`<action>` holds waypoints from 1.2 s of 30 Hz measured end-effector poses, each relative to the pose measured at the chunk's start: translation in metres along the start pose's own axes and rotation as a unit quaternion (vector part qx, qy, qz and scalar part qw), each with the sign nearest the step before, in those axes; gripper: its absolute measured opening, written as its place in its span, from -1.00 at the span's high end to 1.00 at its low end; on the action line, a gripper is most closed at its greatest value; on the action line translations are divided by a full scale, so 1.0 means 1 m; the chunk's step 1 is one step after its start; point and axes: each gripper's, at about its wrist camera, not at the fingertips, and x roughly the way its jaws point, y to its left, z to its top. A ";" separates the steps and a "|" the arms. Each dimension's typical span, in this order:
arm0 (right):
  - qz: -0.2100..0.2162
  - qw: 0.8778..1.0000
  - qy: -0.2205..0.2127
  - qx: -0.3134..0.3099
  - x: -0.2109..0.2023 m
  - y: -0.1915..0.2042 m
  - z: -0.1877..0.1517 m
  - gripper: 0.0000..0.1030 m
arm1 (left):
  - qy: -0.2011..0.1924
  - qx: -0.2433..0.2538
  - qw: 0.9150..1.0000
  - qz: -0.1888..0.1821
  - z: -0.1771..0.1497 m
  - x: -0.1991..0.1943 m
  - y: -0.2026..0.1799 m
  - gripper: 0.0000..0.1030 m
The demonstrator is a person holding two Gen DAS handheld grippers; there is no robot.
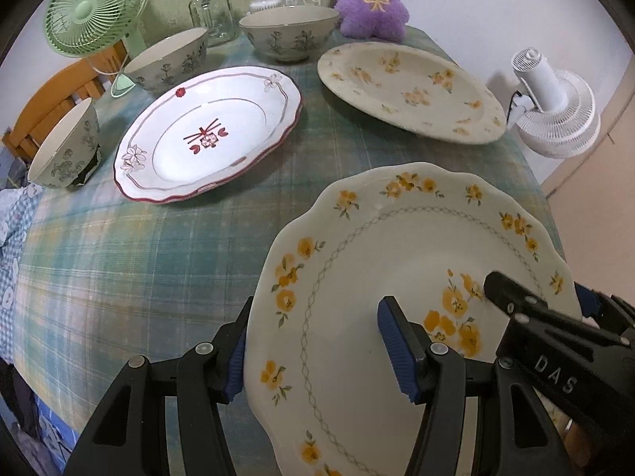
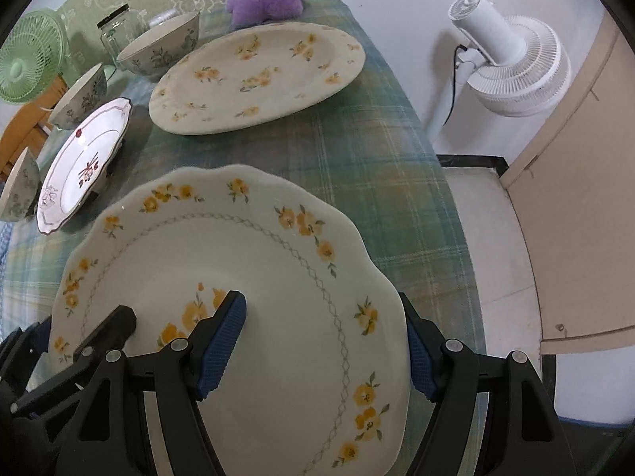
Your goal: Organize plates and bowls
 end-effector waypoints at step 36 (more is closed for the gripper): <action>0.037 0.994 -0.097 0.045 -0.114 0.013 0.022 -0.61 | -0.086 0.023 0.996 -0.027 0.046 -0.090 0.026 -0.55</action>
